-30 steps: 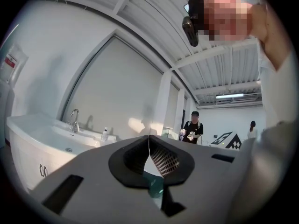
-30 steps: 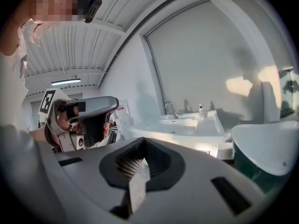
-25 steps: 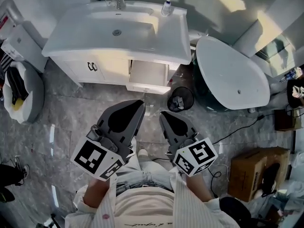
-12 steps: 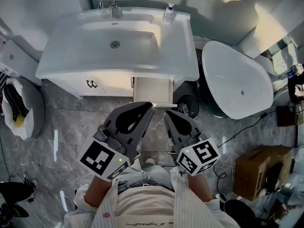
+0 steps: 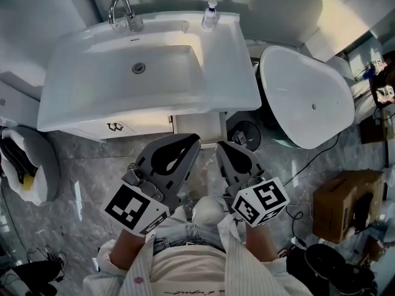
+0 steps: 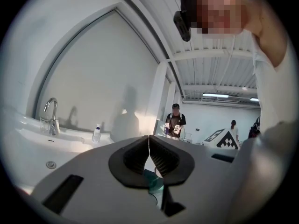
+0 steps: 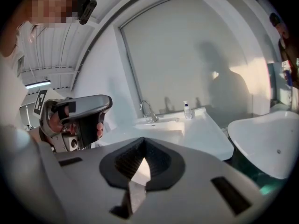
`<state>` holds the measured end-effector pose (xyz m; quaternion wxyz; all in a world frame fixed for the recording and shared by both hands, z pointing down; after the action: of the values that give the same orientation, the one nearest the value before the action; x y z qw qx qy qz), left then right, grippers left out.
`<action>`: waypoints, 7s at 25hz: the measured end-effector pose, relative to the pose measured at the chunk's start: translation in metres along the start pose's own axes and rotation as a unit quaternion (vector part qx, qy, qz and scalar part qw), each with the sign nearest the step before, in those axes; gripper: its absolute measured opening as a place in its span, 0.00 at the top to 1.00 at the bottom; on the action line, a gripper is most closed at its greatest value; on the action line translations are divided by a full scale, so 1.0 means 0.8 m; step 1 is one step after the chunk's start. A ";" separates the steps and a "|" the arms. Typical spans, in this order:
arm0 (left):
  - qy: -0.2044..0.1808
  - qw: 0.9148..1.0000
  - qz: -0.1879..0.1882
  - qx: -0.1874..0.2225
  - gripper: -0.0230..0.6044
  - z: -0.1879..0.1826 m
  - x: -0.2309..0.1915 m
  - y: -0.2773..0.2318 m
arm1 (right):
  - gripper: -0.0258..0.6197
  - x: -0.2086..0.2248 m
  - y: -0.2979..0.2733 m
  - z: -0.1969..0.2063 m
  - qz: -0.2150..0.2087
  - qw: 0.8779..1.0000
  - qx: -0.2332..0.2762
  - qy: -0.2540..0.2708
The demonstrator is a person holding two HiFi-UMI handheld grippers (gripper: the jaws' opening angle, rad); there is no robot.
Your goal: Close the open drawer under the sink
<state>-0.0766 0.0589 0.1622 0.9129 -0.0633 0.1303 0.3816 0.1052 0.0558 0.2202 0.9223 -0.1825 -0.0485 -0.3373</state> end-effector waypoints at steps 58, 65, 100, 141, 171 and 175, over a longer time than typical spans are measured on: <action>0.074 0.983 -0.029 -0.166 0.93 0.413 -0.096 -0.037 | 0.95 0.105 -0.100 0.348 0.077 0.990 -0.110 -0.037; 0.037 0.976 -0.031 -0.213 0.93 0.464 -0.102 -0.039 | 0.95 0.127 -0.106 0.394 0.111 0.984 -0.131 -0.053; 0.075 0.967 -0.159 -0.182 0.94 0.469 -0.146 -0.065 | 0.95 0.151 -0.159 0.380 0.155 0.980 -0.105 -0.065; 0.011 0.970 -0.168 -0.175 0.94 0.436 -0.237 -0.136 | 0.95 0.212 -0.257 0.331 0.117 0.988 -0.095 -0.022; 0.019 0.974 -0.163 -0.159 0.94 0.405 -0.200 -0.108 | 0.95 0.167 -0.208 0.307 0.129 0.989 -0.079 -0.003; 0.009 0.975 -0.154 -0.161 0.94 0.388 -0.185 -0.092 | 0.95 0.145 -0.186 0.292 0.124 0.990 -0.072 0.004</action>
<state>-0.0652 -0.0261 0.5031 0.9374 -0.2320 0.0646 0.2517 0.1072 -0.0334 0.5067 0.9416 -0.2520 0.0025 -0.2233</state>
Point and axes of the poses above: the fingertips, and each gripper's own axes: y backward along the fingers, x to its right, z out of its underside, the point moved 9 cm from there along y, backward along the fingers, and after that the axes turned 3 degrees about y, right-handed, at the moved point
